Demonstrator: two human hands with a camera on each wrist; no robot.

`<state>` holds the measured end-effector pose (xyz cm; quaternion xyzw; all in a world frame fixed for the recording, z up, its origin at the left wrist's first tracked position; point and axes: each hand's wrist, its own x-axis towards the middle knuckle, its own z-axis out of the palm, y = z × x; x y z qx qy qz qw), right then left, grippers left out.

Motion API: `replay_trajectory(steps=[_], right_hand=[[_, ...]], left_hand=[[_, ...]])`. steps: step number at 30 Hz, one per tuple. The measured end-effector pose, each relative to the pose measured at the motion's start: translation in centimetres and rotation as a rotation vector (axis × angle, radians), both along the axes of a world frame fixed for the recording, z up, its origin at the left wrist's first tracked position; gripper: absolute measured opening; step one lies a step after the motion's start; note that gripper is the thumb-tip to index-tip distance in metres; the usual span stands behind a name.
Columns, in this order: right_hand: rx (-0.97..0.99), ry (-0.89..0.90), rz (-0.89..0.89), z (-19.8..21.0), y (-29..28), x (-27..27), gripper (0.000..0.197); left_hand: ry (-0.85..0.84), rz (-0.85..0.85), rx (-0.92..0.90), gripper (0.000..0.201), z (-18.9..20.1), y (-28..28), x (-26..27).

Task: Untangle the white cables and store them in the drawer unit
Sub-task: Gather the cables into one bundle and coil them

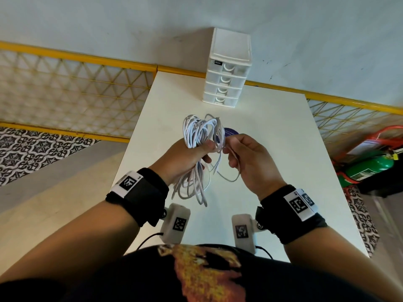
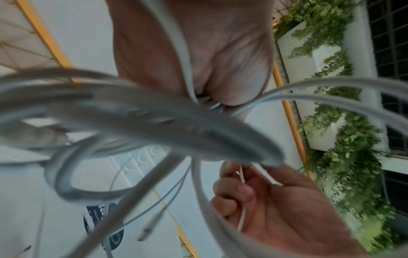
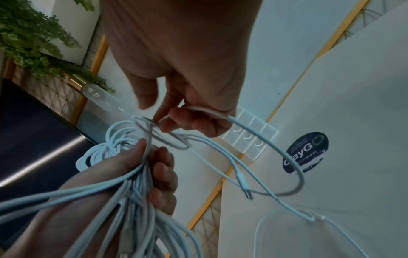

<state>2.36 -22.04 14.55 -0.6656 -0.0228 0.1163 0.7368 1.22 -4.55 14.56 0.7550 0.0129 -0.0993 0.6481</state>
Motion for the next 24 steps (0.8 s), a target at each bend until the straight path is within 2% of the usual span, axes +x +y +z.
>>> replay_trajectory(steps=[1, 5, 10, 16, 20, 24], right_hand=[[-0.022, -0.014, 0.007, 0.3, 0.2, 0.0, 0.009], [-0.332, -0.124, -0.095, 1.0, 0.8, 0.3, 0.017], [-0.301, -0.062, -0.105, 1.3, 1.3, 0.1, 0.017], [-0.456, -0.155, -0.128, 2.0, 1.8, 0.1, 0.011], [-0.494, -0.188, -0.143, 2.6, 1.7, -0.1, 0.011], [-0.422, -0.156, -0.199, 2.4, 2.0, 0.0, 0.013]], left_hand=[[-0.014, 0.007, 0.007, 0.012, 0.1, -0.1, 0.0], [-0.087, -0.010, 0.015, 0.009, 0.7, -0.4, 0.0], [-0.059, 0.136, -0.107, 0.010, 0.9, 0.1, 0.4], [-0.048, 0.103, -0.016, 0.014, 1.5, 0.2, 0.9], [-0.046, 0.134, -0.143, 0.004, 1.7, 0.1, 0.9], [-0.083, 0.117, -0.236, 0.022, 1.9, 0.1, 1.0]])
